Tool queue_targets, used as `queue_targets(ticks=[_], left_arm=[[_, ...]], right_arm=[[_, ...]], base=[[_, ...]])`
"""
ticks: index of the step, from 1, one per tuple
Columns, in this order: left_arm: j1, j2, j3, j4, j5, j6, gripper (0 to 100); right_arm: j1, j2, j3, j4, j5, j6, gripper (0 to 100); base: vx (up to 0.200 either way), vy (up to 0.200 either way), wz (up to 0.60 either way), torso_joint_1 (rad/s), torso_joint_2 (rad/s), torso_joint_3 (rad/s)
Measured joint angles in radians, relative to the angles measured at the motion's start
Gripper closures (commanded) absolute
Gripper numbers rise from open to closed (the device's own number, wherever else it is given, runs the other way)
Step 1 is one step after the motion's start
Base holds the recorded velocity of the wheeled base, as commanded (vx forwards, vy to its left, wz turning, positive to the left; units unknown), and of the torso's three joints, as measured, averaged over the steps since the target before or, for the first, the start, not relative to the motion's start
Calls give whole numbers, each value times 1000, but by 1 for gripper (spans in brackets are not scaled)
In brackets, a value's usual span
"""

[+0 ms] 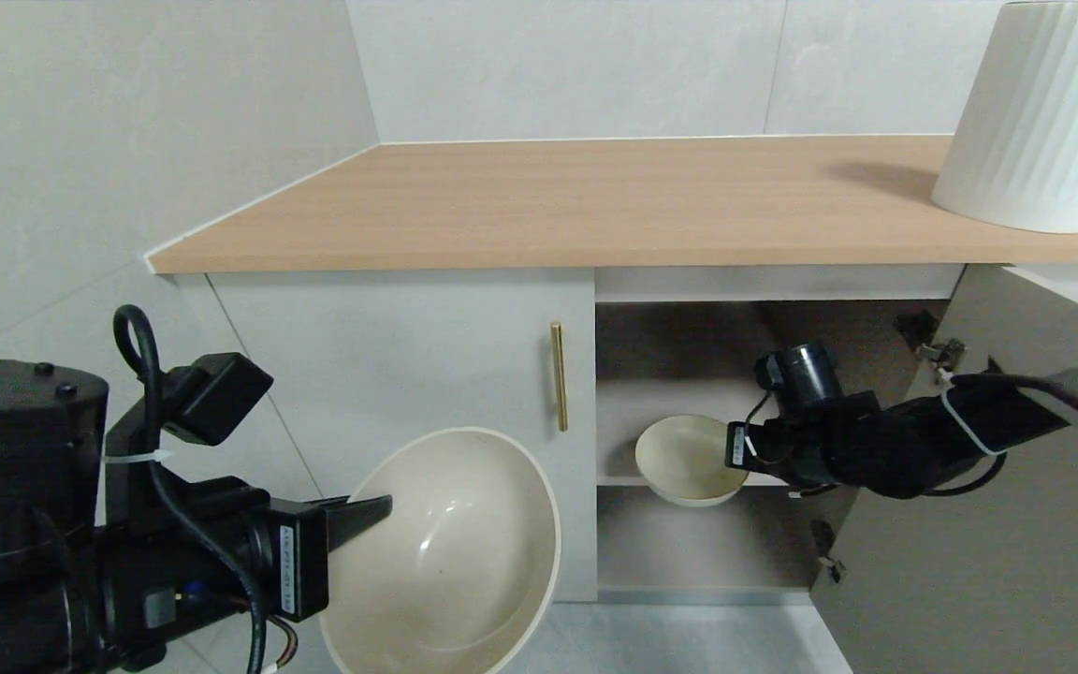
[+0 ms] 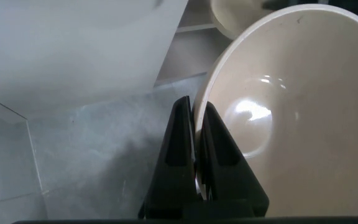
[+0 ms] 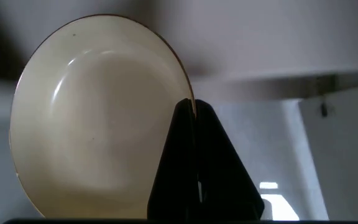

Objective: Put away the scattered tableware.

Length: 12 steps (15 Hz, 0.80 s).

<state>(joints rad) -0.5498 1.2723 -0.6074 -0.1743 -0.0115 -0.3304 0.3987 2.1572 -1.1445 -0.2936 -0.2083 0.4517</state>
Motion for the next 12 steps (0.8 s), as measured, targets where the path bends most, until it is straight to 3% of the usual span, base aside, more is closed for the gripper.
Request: queue_targets(ticks=[12], left_arm=[[0, 16, 3, 0, -1, 0, 100]], right_arm=[[-82, 285, -286, -10, -233, 57, 100]], base=[[0, 0, 0, 0, 0, 0]])
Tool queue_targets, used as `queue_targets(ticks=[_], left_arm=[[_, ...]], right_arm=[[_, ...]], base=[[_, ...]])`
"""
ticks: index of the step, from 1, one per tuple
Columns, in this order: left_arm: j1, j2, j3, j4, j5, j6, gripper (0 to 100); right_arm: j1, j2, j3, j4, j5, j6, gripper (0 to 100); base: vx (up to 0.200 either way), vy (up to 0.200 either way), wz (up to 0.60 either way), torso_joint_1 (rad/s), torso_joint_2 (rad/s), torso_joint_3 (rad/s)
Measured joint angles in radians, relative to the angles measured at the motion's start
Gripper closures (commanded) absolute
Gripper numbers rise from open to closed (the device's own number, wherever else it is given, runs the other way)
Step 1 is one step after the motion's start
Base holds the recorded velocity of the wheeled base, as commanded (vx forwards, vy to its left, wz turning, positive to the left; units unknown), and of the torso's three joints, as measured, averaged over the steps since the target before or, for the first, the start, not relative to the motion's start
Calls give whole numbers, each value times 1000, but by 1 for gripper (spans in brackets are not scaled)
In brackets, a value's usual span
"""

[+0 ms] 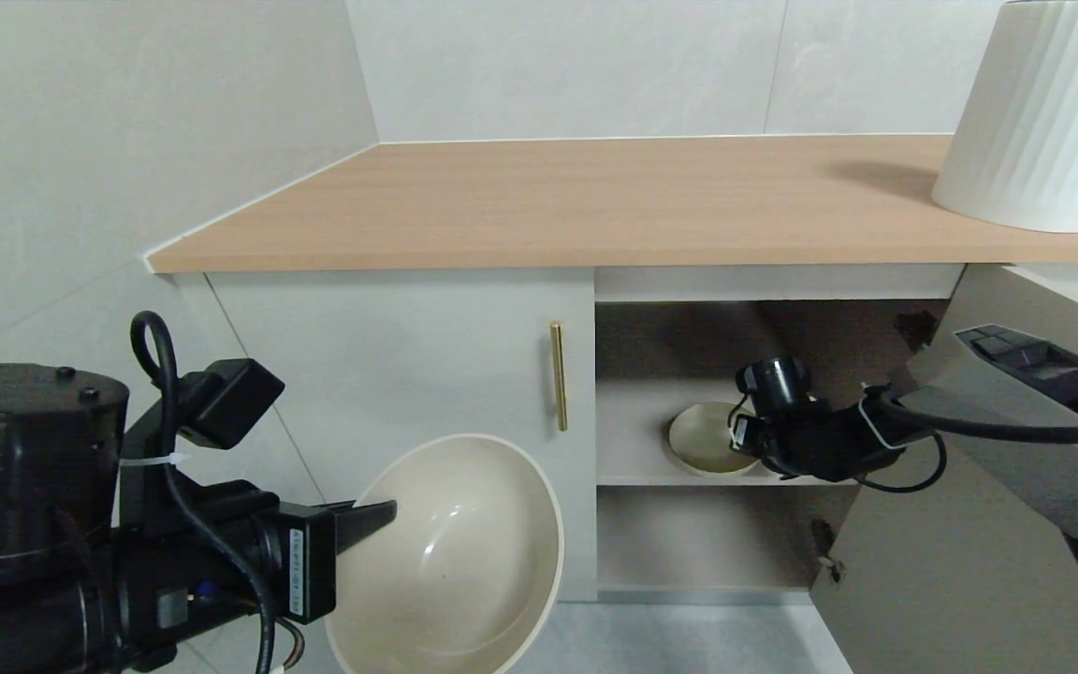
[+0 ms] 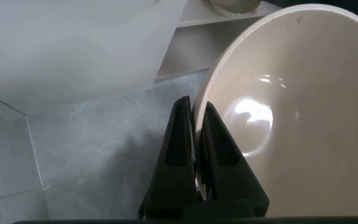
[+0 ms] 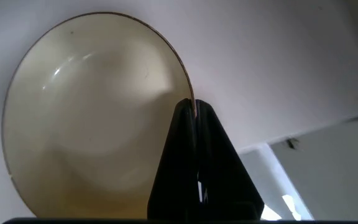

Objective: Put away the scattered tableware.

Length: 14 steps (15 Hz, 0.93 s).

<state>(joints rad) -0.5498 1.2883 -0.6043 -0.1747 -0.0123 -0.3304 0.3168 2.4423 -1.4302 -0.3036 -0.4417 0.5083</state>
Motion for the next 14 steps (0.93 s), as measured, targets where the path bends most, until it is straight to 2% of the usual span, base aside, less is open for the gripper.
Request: queue_targets(ticks=[8, 9, 14], left_arm=[[0, 7, 0, 0, 0, 0, 100], [0, 8, -1, -1, 0, 0, 100], [0, 23, -2, -1, 1, 0, 100]], right_arm=[[-5, 67, -103, 1, -27, 16, 100], [-4, 72, -111, 2, -27, 17, 0], [-4, 77, -126, 1, -33, 54, 0]], base=[[0, 0, 0, 0, 0, 0], [0, 0, 0, 0, 0, 0], [0, 0, 0, 0, 0, 0]])
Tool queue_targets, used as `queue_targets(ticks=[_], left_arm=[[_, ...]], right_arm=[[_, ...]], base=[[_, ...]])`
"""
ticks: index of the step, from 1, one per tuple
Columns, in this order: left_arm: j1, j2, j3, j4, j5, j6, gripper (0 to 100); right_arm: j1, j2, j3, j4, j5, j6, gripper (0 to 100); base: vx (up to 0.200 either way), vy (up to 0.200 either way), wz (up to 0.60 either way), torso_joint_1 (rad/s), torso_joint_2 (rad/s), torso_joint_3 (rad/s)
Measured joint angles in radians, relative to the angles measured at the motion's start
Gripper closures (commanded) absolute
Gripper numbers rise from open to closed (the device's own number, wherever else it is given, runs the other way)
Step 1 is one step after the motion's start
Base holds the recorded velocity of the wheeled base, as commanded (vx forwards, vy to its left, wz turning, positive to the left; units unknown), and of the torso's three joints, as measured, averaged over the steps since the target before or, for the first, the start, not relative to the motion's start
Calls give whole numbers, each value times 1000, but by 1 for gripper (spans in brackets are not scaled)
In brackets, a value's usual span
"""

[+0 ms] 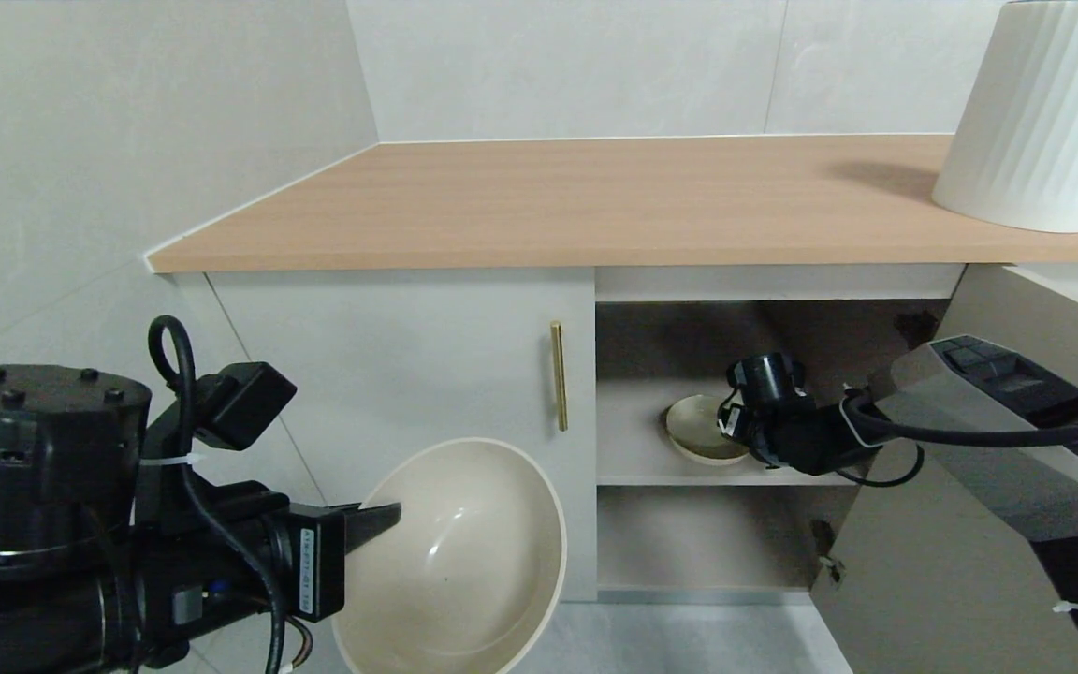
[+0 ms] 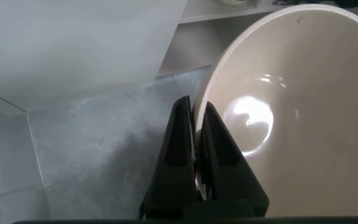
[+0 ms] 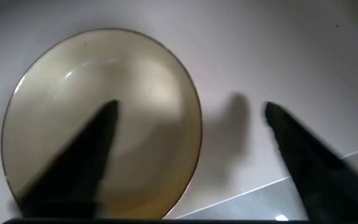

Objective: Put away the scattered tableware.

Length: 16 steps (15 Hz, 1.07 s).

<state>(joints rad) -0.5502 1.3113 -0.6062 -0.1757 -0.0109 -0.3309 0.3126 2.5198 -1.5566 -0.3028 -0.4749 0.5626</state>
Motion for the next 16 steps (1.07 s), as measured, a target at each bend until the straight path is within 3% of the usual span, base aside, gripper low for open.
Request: queue_targets(ticks=[4, 8, 10, 13, 15, 16], left_arm=[[0, 46, -26, -2, 3, 3, 100], [-7, 169, -55, -10, 27, 5, 100], [-21, 247, -59, -54, 72, 10, 100], [-63, 391, -60, -184, 196, 16, 100], [-107, 479, -60, -301, 266, 17, 100], [-122, 505, -60, -307, 274, 17, 100]], right_arm=[[15, -108, 104, 6, 15, 13, 0], [89, -361, 316, 45, 132, -64, 0], [142, -501, 391, 138, 212, -98, 0], [241, -695, 446, 363, 322, -151, 0], [337, -774, 471, 439, 352, -184, 0], [368, -794, 485, 451, 357, -195, 0]], base=[[0, 0, 0, 0, 0, 0], [0, 0, 0, 0, 0, 0], [0, 0, 0, 0, 0, 0], [0, 0, 0, 0, 0, 0], [0, 0, 0, 0, 0, 0], [0, 0, 0, 0, 0, 0]])
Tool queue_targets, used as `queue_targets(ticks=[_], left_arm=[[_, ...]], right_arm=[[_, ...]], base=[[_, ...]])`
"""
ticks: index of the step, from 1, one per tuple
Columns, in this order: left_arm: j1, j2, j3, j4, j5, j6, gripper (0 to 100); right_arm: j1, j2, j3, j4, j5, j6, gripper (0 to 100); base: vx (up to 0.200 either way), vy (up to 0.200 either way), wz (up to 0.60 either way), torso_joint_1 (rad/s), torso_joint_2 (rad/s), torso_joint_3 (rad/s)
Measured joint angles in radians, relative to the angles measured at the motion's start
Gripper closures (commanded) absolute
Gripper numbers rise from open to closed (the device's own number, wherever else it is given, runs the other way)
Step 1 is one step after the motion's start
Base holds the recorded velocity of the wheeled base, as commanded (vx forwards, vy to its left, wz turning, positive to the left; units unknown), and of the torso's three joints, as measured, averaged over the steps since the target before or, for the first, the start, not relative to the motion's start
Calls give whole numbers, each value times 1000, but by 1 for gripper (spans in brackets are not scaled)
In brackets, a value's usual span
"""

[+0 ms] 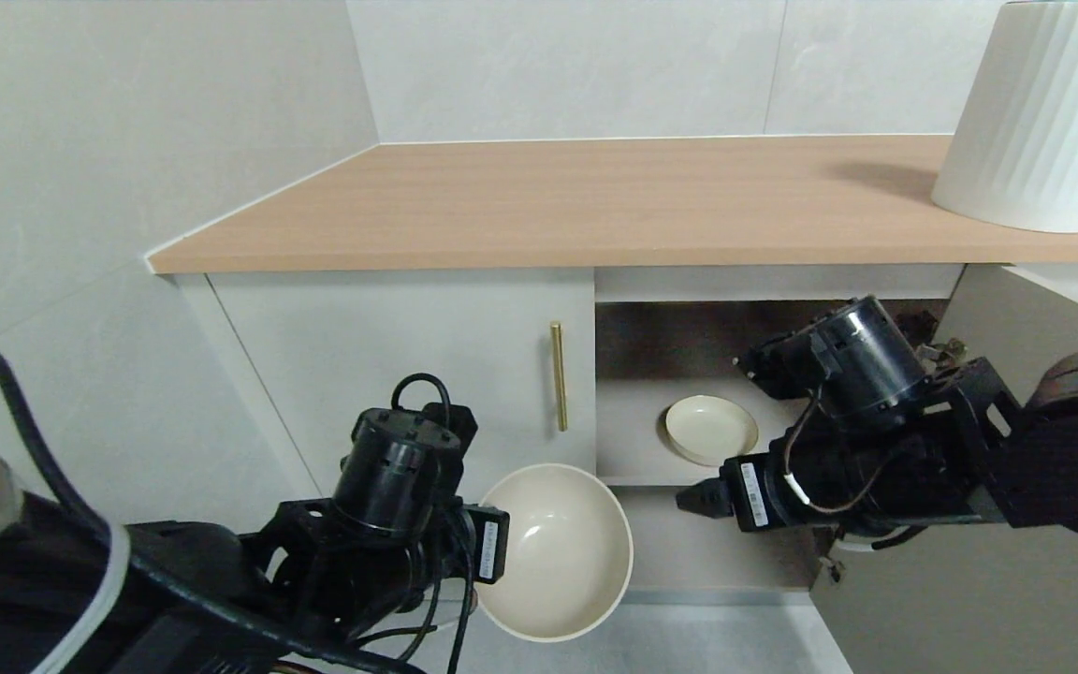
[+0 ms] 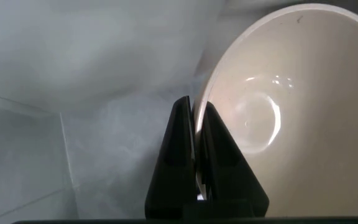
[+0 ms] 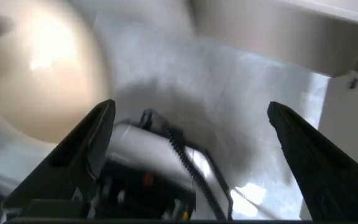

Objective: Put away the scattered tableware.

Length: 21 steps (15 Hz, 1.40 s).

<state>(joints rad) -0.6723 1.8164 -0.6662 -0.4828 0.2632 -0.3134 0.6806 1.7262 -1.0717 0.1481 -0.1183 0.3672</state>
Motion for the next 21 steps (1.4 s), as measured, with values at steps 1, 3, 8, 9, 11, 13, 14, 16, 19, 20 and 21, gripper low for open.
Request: queue_targets(ticks=[1, 3, 8, 9, 11, 13, 14, 16, 19, 20, 21], left_arm=[[-14, 18, 0, -3, 1, 0, 100], [-41, 23, 5, -3, 3, -1, 100], [-85, -18, 15, -3, 5, -3, 100], [-86, -21, 16, -3, 5, -3, 100], [-89, -24, 16, -3, 5, -4, 100], [-93, -26, 16, -3, 5, -5, 100], [-96, -27, 16, -3, 5, -5, 100], [-100, -28, 16, -3, 3, -5, 100], [-103, -27, 17, -6, 1, -6, 100], [-104, -27, 17, -5, 1, -6, 100], [-104, -27, 17, -5, 2, -6, 100]], right_arm=[[23, -12, 9, 0, 0, -1, 0], [58, -7, 20, 0, -2, -1, 0], [102, 73, 23, -26, -4, 11, 0], [104, 84, 24, -42, -4, 17, 0], [108, 104, 25, -68, -4, 36, 0], [109, 116, 25, -82, -6, 40, 100], [109, 120, 25, -84, -5, 44, 100], [116, 126, 25, -100, -4, 55, 100], [127, 134, 25, -109, 0, 56, 100], [129, 136, 25, -108, -1, 56, 100], [130, 137, 25, -108, -2, 56, 100]], base=[[0, 0, 0, 0, 0, 0], [0, 0, 0, 0, 0, 0], [0, 0, 0, 0, 0, 0], [0, 0, 0, 0, 0, 0], [0, 0, 0, 0, 0, 0], [0, 0, 0, 0, 0, 0], [0, 0, 0, 0, 0, 0], [0, 0, 0, 0, 0, 0], [0, 0, 0, 0, 0, 0], [0, 0, 0, 0, 0, 0], [0, 0, 0, 0, 0, 0]])
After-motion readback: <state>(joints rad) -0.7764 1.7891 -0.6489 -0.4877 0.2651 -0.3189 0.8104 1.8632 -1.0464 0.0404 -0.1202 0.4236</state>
